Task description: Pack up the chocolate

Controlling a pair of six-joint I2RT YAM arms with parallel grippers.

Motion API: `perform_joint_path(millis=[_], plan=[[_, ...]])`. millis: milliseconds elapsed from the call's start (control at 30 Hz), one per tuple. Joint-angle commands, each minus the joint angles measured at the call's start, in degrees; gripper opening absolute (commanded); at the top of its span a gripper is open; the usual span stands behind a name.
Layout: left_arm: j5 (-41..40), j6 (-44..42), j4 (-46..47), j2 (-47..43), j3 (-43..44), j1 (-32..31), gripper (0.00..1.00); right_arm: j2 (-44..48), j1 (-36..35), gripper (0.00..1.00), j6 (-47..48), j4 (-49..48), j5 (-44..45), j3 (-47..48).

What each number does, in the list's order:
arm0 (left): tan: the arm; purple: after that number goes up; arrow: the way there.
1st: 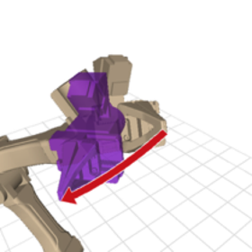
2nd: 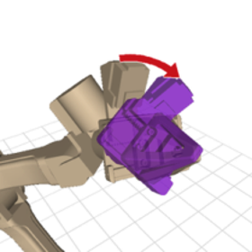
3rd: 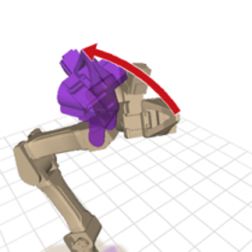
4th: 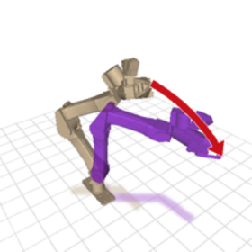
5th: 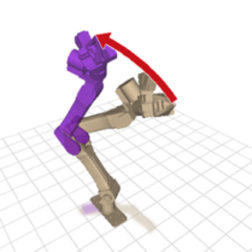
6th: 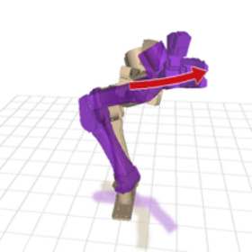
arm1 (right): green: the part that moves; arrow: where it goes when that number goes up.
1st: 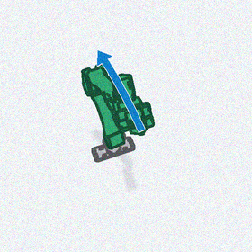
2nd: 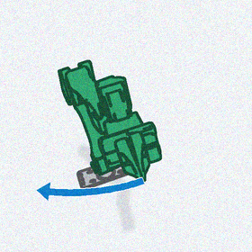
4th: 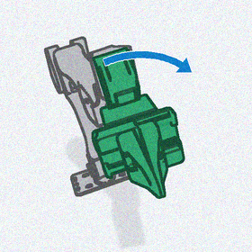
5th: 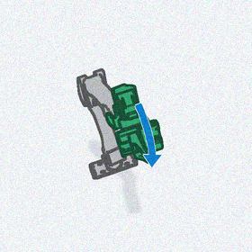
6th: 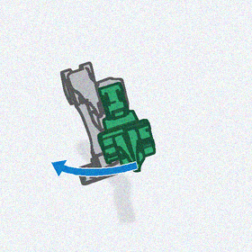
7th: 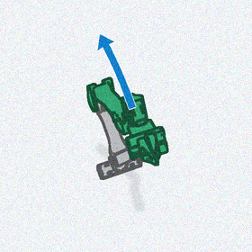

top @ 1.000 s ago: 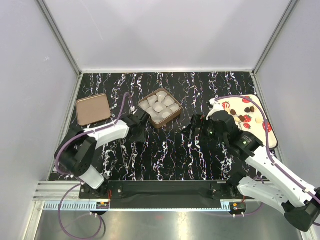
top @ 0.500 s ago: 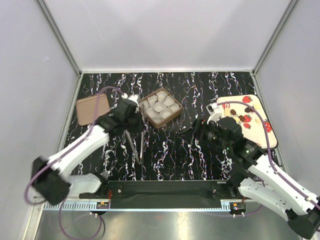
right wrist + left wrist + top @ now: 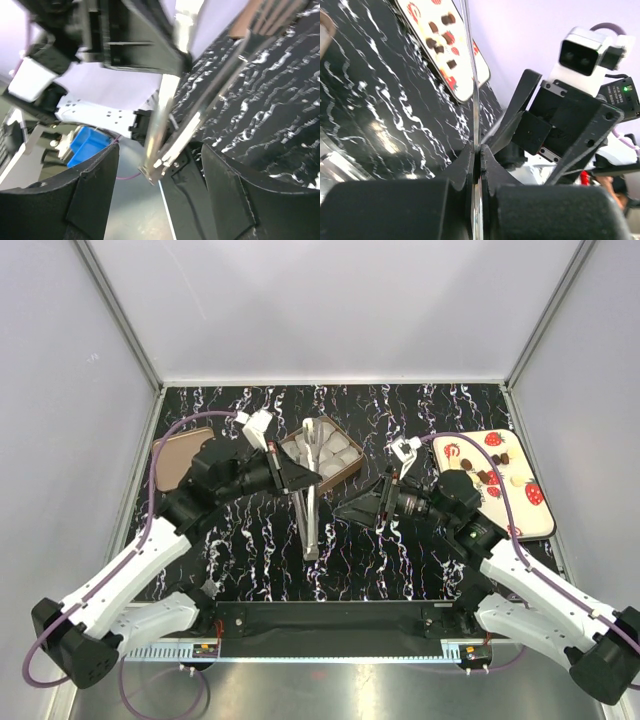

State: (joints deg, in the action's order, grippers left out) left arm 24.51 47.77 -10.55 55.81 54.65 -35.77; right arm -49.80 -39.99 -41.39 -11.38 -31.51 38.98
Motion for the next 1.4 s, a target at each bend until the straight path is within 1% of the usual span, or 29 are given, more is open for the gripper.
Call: perform_joint_path(millis=[0,33,167,267,433,467,533,567,633,667,700,733,767,833,867,900,933,967,1033,1067,1100,1133,1167,1200,1233,1267,1300,1333,1367], plan=[[5.7,5.7,11.8,0.3,-1.6,-0.4,0.00,0.3,-0.2,0.75,-2.2,-12.6,-3.7,-1.7],[5.9,6.5,13.2,0.4,-2.2,-0.4,0.00,0.0,-0.3,0.75,-2.5,-13.3,-3.3,-2.2],[6.6,9.8,21.9,0.9,-3.9,-1.5,0.00,-1.6,-0.4,0.75,-1.6,-10.8,-3.0,-1.5],[7.0,11.8,27.4,2.3,-4.5,-2.9,0.00,-2.0,-0.4,0.75,-2.1,-11.3,-3.3,-1.5],[7.0,12.6,31.4,4.9,-3.8,-4.5,0.00,-2.2,-0.4,0.67,-2.5,-11.6,-3.6,0.5],[7.1,13.0,32.2,5.9,-3.8,-4.6,0.00,-2.4,-0.3,0.57,-2.9,-12.0,-3.6,0.7],[7.6,12.8,32.5,6.8,-3.3,-4.7,0.00,-3.0,-0.3,0.41,-3.3,-12.2,-3.6,0.9],[7.6,12.0,32.0,7.4,-3.1,-4.6,0.00,-3.2,-0.3,0.30,-3.7,-12.2,-3.6,0.8],[7.3,10.5,29.3,7.8,-2.0,-4.6,0.01,-3.4,-0.3,0.16,-3.7,-12.3,-3.8,0.4],[7.1,8.9,28.2,8.0,-1.6,-4.6,0.17,-3.3,-0.4,0.00,-3.5,-11.9,-3.7,0.1],[6.4,8.1,27.2,7.9,-1.3,-4.6,0.24,-2.6,-0.3,0.00,-3.4,-11.3,-2.1,-0.5],[6.2,7.3,25.7,7.9,-0.8,-4.5,0.28,-2.1,-0.3,0.00,-3.4,-11.3,-1.3,-1.1],[5.7,5.9,25.1,7.8,-0.5,-4.5,0.36,-1.5,-0.3,0.00,-3.8,-11.6,-0.7,-1.7],[5.1,4.8,22.5,7.8,0.5,-4.2,0.50,0.0,-0.4,0.00,-3.8,-10.8,0.7,-2.7],[4.8,3.7,21.6,7.8,0.9,-4.0,0.55,0.7,-0.3,0.00,-3.4,-9.6,1.4,-2.6],[4.0,3.1,20.5,7.7,1.2,-3.8,0.68,1.9,-0.3,0.00,-2.7,-7.7,3.5,-1.8],[3.1,2.3,16.4,7.6,2.6,-3.4,0.84,2.5,-0.4,0.00,-1.3,-2.3,5.2,-1.1],[-0.2,0.1,13.1,7.5,3.6,-3.3,0.99,3.2,-0.3,0.00,-0.4,1.0,7.2,-0.4],[-2.7,-2.4,6.5,6.8,5.2,-3.2,0.99,5.1,-0.3,0.00,2.6,7.4,13.6,2.1],[-5.9,-4.2,4.4,5.5,5.5,-3.2,0.99,5.4,-0.4,0.00,3.8,15.3,15.9,3.1],[-7.6,-4.9,2.0,4.7,5.8,-3.1,0.99,5.4,-0.3,0.00,5.0,19.2,20.9,5.6],[-9.0,-5.7,-1.7,4.0,6.3,-2.9,0.99,5.1,-0.4,0.00,6.5,23.2,23.7,6.9],[-10.6,-7.1,-3.6,2.3,6.5,-2.8,0.99,4.4,-0.3,0.00,7.1,31.0,26.6,8.2],[-14.8,-7.5,-5.8,1.4,6.6,-2.7,0.99,2.3,-0.3,0.00,7.5,34.5,32.7,10.5],[-17.1,-7.9,-10.4,-0.2,7.0,-2.7,0.99,0.9,-0.2,0.00,9.0,40.4,35.0,11.5],[-19.5,-8.9,-12.5,-0.9,7.1,-2.7,0.99,-0.7,-0.3,0.00,10.3,42.3,36.4,12.3],[-23.2,-9.4,-14.3,-1.8,7.1,-2.7,0.99,-4.6,-0.2,0.00,11.1,44.1,38.6,13.4],[-24.3,-9.6,-17.5,-2.5,6.8,-2.7,0.99,-6.7,-0.2,0.00,12.3,45.5,39.4,13.9],[-27.5,-9.9,-18.7,-4.2,6.4,-2.7,0.99,-8.9,-0.3,0.00,12.9,47.5,39.8,14.4]])
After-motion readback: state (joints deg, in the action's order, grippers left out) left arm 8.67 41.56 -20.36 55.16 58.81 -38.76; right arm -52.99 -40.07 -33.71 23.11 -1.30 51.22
